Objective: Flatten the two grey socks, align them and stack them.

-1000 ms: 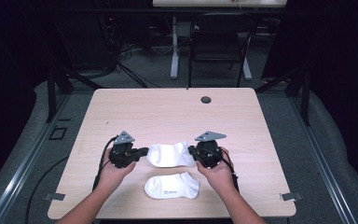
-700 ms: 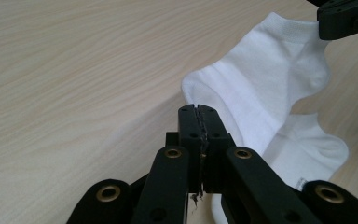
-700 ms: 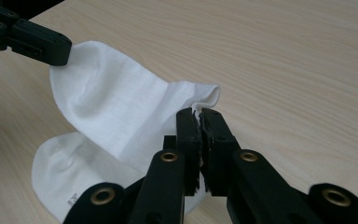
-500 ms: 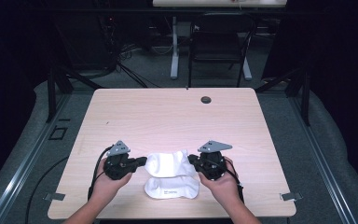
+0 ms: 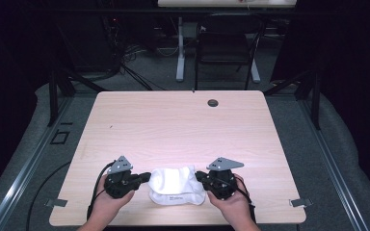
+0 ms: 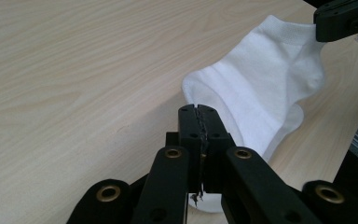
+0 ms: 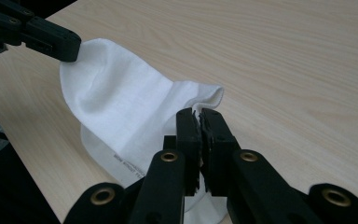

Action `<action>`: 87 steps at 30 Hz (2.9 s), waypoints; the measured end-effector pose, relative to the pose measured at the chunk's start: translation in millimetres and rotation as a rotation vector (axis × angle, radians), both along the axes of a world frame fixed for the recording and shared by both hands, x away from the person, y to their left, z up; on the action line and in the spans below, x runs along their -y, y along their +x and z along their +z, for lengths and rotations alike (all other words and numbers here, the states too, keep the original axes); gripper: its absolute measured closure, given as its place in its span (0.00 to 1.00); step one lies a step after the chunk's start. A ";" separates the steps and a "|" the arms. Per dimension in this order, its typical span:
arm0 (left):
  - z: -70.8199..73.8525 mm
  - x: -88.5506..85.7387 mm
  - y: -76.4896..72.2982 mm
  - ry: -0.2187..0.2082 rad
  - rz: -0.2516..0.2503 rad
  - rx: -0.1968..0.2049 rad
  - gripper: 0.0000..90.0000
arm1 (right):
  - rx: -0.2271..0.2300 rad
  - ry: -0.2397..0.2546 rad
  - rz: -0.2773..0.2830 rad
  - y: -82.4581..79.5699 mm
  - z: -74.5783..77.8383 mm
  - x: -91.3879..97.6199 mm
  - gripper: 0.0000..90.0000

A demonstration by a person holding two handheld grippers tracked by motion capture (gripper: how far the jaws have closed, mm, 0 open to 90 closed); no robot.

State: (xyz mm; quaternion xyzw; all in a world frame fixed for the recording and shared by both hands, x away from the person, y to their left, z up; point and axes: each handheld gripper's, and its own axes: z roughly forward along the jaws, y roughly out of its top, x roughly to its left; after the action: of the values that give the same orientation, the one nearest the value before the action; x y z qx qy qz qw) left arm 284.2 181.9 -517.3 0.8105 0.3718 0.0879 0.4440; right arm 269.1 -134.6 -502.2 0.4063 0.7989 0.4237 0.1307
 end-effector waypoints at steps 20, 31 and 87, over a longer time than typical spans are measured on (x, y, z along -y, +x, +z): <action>-21.1 1.1 -11.6 0.040 -0.021 -0.027 1.00 | -0.030 -0.036 -0.002 -11.3 -21.6 2.1 0.96; -31.3 6.8 -10.4 0.066 -0.028 -0.048 1.00 | -0.051 -0.040 -0.010 -7.9 -30.8 2.8 0.96; -49.2 21.1 -7.9 0.099 -0.097 -0.019 0.66 | -0.057 -0.135 0.039 1.1 -60.6 -17.6 0.77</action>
State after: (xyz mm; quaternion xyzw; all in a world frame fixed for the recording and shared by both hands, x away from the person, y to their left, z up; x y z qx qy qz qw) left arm 276.3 160.8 -566.5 0.8494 0.3315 0.0770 0.4034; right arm 270.2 -117.1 -562.8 0.3925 0.8370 0.3596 0.1269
